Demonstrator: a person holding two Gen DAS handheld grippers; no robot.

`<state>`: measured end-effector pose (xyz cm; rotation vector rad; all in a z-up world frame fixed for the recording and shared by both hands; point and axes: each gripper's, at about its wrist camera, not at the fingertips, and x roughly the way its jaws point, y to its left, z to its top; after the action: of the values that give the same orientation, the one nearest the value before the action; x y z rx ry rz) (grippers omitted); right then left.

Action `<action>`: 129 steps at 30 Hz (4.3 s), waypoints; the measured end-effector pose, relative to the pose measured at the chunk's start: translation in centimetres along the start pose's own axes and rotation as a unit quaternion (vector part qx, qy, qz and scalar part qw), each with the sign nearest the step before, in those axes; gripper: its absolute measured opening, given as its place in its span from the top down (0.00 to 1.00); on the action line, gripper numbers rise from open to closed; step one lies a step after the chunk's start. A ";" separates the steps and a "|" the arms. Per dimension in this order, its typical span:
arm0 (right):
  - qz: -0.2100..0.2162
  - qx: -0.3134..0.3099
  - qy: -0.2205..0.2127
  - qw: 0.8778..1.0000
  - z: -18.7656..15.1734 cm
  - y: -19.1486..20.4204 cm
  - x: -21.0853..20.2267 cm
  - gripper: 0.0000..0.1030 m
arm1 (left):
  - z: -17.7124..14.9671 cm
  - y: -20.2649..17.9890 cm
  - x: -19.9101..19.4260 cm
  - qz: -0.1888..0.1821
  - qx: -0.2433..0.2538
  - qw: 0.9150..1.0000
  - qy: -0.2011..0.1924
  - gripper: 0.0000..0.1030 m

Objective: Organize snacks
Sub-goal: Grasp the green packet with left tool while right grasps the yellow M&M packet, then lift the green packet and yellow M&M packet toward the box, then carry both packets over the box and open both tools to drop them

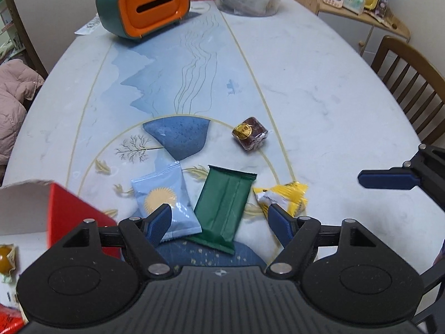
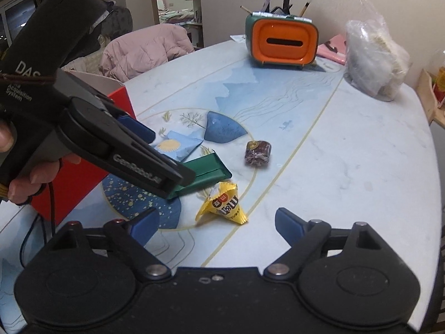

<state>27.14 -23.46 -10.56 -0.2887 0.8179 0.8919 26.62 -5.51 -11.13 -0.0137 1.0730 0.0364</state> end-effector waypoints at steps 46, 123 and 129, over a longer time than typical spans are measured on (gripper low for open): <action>-0.008 0.084 0.021 0.996 -1.9 -1.6 1.8 0.64 | -0.7 -1.4 1.9 -0.025 -0.019 0.999 0.023 0.56; 0.021 -0.028 0.016 0.999 8.8 27.0 4.1 0.63 | -12.6 28.5 -14.5 0.078 -0.153 0.984 -0.041 0.56; 0.019 -0.020 0.035 0.999 8.4 27.0 5.5 0.63 | -12.3 28.8 -12.2 0.072 -0.148 0.986 -0.023 0.56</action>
<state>12.26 0.84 -6.29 -0.3418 0.8734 0.9398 8.99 22.61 -6.09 -0.2036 1.0130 0.3247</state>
